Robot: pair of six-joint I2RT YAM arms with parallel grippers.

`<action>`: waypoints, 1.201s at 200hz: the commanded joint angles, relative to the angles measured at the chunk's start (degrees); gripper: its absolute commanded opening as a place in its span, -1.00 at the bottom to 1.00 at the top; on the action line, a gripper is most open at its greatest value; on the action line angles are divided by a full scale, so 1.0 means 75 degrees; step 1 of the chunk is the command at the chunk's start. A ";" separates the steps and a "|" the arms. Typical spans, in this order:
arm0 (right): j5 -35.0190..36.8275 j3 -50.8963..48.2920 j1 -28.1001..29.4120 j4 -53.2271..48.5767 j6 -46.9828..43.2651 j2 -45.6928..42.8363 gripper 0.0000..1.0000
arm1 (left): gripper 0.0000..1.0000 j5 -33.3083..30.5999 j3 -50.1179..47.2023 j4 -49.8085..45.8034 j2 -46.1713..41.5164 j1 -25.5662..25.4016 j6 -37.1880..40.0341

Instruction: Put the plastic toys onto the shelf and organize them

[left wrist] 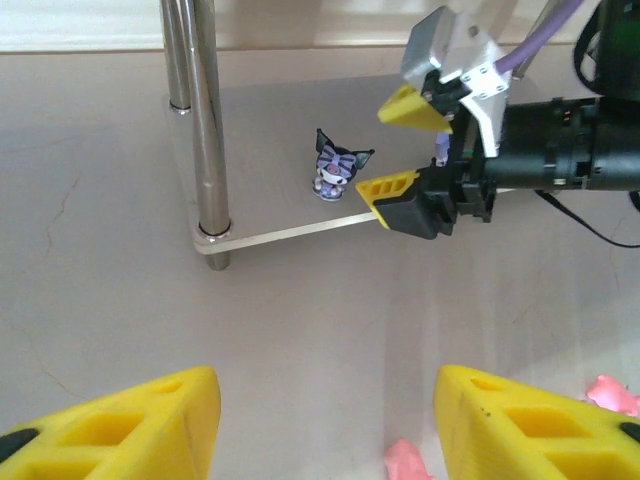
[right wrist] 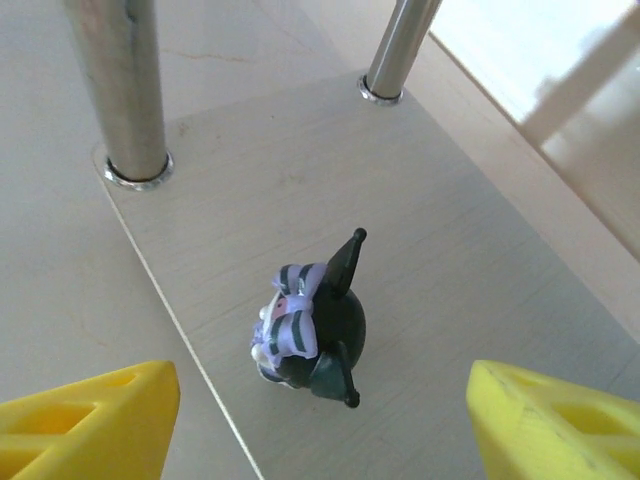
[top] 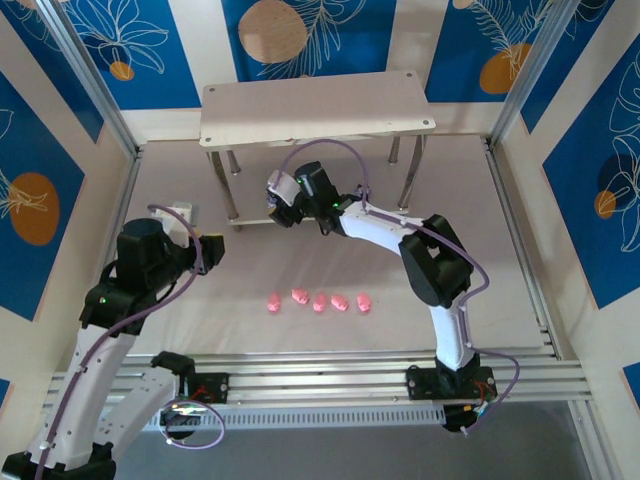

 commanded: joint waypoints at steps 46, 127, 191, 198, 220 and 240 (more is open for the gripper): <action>0.0438 -0.1163 0.0519 0.0190 0.0317 -0.1974 0.52 | 0.13 0.0315 -0.0349 0.0269 -0.0017 0.0131 -0.0187; -0.0184 -0.0992 0.0572 -0.2005 0.3757 -0.2664 -0.95 | -0.09 0.0261 -0.1097 0.1346 0.0637 0.0128 -0.0514; 0.1288 -0.0290 0.0748 -0.1826 0.4427 -0.1447 -1.00 | -0.11 -0.0082 -0.1438 0.1903 0.1142 0.0128 -0.0520; 0.1370 -0.0157 0.0760 -0.1830 0.4490 -0.1266 -1.00 | -0.11 -0.0100 -0.1457 0.1948 0.1212 0.0128 -0.0516; 0.1664 0.0261 0.0805 -0.1863 0.4554 -0.0750 -1.00 | -0.11 -0.0075 -0.1484 0.2100 0.1393 0.0128 -0.0533; 0.2017 0.0572 0.0829 -0.1947 0.4531 -0.0430 -1.00 | -0.11 -0.0039 -0.1467 0.2181 0.1467 0.0131 -0.0505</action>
